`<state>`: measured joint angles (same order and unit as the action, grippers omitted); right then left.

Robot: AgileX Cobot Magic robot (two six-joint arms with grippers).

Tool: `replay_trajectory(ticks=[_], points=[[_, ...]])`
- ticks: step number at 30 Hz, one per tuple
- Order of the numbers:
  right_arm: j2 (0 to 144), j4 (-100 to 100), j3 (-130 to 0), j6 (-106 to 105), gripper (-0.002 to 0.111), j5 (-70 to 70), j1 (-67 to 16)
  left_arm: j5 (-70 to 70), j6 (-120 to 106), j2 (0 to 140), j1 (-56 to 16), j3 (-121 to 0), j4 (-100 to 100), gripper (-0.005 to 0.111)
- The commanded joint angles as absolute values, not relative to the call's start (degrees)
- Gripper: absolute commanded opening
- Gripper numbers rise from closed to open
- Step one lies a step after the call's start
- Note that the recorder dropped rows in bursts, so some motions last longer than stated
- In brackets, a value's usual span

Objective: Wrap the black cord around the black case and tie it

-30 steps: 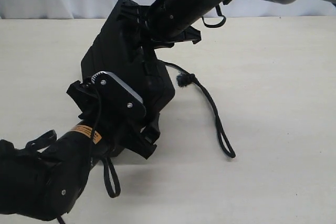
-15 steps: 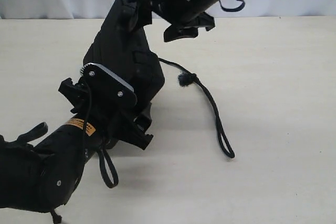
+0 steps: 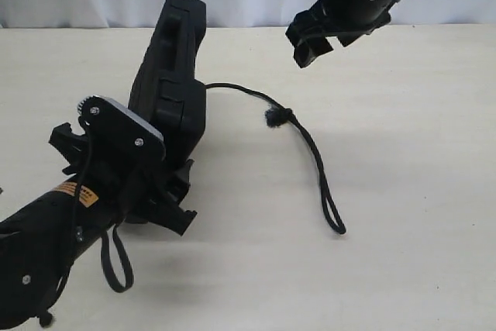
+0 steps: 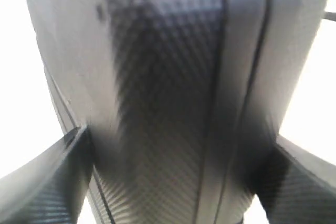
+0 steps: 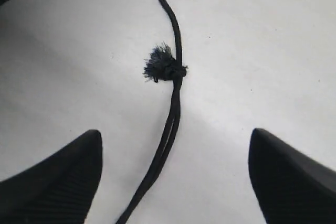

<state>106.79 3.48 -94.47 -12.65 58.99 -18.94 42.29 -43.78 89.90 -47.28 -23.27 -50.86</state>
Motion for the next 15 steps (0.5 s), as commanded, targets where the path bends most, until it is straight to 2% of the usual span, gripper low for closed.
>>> replay_trajectory(ticks=[1, 3, 5, 11, 15], points=[[107.31, 3.79, -94.5, -18.55, 0.072, 58.0, -18.71, 35.46, -41.69, 88.47, -47.39, -22.48, -46.13, 0.0], [108.43, 3.79, -94.39, -18.38, 0.072, 58.37, -18.71, 35.46, -39.41, 88.47, -47.39, -22.48, -45.91, 0.0], [109.29, 3.68, -94.27, -18.38, 0.067, 58.37, -18.71, 35.46, -37.79, 87.47, -47.39, -22.48, -45.88, 0.0], [113.72, 3.55, -94.27, -17.02, 0.038, 51.37, -18.71, 39.53, -37.26, 86.91, -47.28, -19.42, -46.17, 0.0], [116.97, 3.55, -94.27, -16.69, 0.026, 49.66, -18.71, 37.17, -37.26, 86.91, -47.28, -19.42, -46.04, 0.0]])
